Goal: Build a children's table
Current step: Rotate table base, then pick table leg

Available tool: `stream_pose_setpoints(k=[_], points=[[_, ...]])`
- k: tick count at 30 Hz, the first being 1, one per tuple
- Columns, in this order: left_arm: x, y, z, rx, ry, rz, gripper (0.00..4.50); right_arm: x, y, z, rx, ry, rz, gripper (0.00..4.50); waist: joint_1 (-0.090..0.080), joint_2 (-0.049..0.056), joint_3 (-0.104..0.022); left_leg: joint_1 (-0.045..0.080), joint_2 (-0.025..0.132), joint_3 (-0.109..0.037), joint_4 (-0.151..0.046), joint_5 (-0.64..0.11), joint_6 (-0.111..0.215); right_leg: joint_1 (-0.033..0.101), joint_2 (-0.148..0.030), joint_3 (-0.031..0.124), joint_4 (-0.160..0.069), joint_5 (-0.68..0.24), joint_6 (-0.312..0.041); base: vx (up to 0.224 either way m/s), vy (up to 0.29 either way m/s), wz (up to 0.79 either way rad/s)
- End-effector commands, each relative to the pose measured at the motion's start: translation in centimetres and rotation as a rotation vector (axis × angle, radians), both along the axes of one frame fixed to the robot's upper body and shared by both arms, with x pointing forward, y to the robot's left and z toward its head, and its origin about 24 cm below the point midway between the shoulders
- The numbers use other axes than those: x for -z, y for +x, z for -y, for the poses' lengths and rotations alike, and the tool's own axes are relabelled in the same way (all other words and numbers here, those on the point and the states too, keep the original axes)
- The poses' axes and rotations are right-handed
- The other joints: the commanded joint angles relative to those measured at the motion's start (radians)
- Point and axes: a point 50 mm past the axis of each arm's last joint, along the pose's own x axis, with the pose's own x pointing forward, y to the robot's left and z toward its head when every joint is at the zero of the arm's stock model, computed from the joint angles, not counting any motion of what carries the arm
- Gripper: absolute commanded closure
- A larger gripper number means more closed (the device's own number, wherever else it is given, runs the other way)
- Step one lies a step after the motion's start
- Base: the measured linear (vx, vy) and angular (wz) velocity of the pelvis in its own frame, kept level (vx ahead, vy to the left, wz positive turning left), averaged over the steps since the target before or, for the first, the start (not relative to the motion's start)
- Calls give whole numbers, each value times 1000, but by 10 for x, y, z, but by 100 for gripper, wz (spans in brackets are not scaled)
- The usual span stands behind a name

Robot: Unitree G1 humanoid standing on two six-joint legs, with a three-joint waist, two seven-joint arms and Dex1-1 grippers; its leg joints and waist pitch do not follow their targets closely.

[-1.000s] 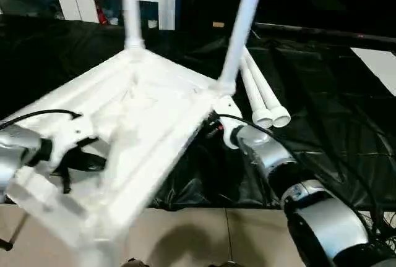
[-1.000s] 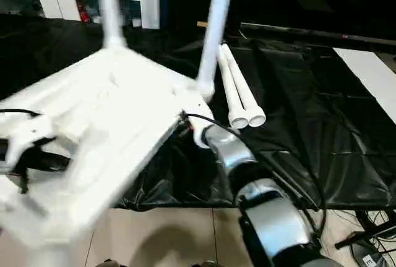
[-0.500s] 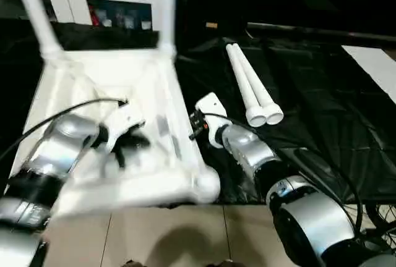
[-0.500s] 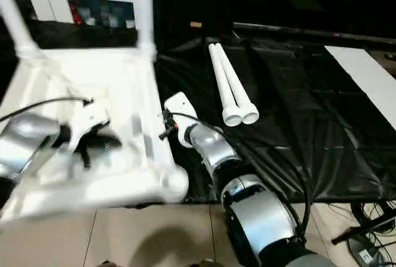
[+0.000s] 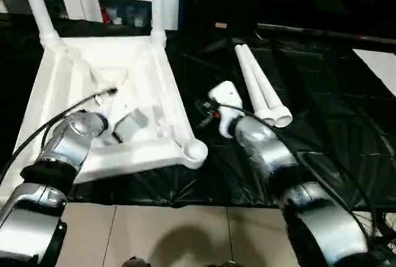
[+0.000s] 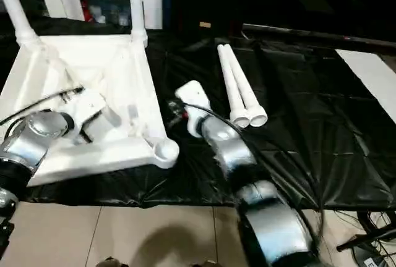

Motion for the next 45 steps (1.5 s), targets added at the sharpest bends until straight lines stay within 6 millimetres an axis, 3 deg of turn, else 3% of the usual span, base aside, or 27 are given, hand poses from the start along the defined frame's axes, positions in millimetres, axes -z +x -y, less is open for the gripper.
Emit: stream_pose_setpoints(k=[1,6,12,17,18,19,20,21,29,32,35,36,37,38,39,41,43,45], points=[[-14,0,11,72,-98,17,450,-15,-1,8,-57,29,23,448,7,28,-75,15,11,-1,-66,-187,-11,65,-74,52,-59,-75,-203,0,0,0],[-30,-15,23,275,-219,-101,450,-30,-18,29,-249,33,10,448,13,22,-68,18,10,2,-68,-225,-5,58,-71,52,-72,-181,-177,0,0,0],[-19,-43,24,496,-138,-396,450,-38,-39,53,-453,-95,-27,448,17,26,-66,18,9,1,-69,-233,-5,56,-68,53,-78,-234,-155,0,0,0],[-6,-44,17,434,-31,-435,450,-40,-47,62,-458,-145,-58,448,18,24,-65,18,10,-1,-70,-239,-10,54,-70,52,-83,-280,-136,0,0,0],[-5,-42,17,422,-25,-432,450,-40,-47,62,-455,-147,-59,448,17,34,-63,20,10,-1,-70,-246,-14,52,-67,51,-88,-276,-134,0,0,0],[-5,-42,17,421,-25,-431,450,-40,-47,62,-454,-147,-59,448,17,30,-64,20,9,-2,-69,-249,-16,54,-67,51,-86,-277,-133,0,0,0],[-4,-42,17,418,-21,-433,450,-40,-48,62,-454,-145,-62,448,20,36,-66,18,8,-4,-69,-245,-18,56,-70,51,-84,-275,-134,0,0,0],[-4,-41,17,414,-14,-426,450,-40,-48,62,-454,-143,-63,448,18,34,-66,19,9,-4,-70,-249,-19,55,-69,50,-85,-276,-136,0,0,0],[-16,-25,10,299,19,-279,450,-40,-57,63,-432,-134,-93,448,20,34,-67,16,6,-7,-69,-261,-19,60,-67,46,-86,-281,-131,0,0,0],[-23,-23,13,283,-25,-212,450,-38,-58,65,-399,-122,-113,448,20,34,-66,17,8,-8,-68,-265,-23,58,-69,45,-89,-301,-134,0,0,0],[-35,-20,19,242,-131,-80,450,-36,-56,66,-302,-84,-104,448,21,44,-69,17,9,-8,-66,-251,-30,56,-70,47,-84,-254,-150,0,0,0],[-38,-20,20,229,-173,-44,450,-36,-56,66,-276,-71,-99,448,20,41,-69,16,7,-8,-65,-251,-29,59,-68,44,-83,-241,-157,0,0,0],[-42,-23,25,223,-251,-8,430,-36,-54,66,-209,-32,-94,450,20,40,-70,14,7,-7,-65,-247,-29,61,-68,45,-82,-233,-159,0,0,0],[-47,-28,32,228,-331,43,409,-35,-53,66,-147,1,-74,423,19,42,-69,14,7,-8,-65,-244,-32,60,-68,43,-80,-224,-167,0,0,0],[-47,-28,32,228,-331,43,409,-35,-53,66,-147,1,-74,423,18,42,-71,13,11,-8,-65,-238,-35,62,-72,46,-75,-204,-174,0,0,0],[-50,-44,46,215,-522,126,406,-31,-53,67,23,104,-60,410,18,42,-70,11,14,-6,-66,-230,-36,60,-72,48,-73,-183,-184,0,0,0],[-48,-53,52,164,-623,199,396,-25,-53,70,162,149,-64,396,15,41,-72,9,11,-4,-65,-218,-29,60,-66,48,-73,-156,-187,0,0,0],[-34,-64,51,3,-743,261,371,-18,-52,76,335,200,-64,373,10,42,-72,9,10,-2,-65,-226,-26,59,-62,47,-79,-170,-174,0,0,0]])
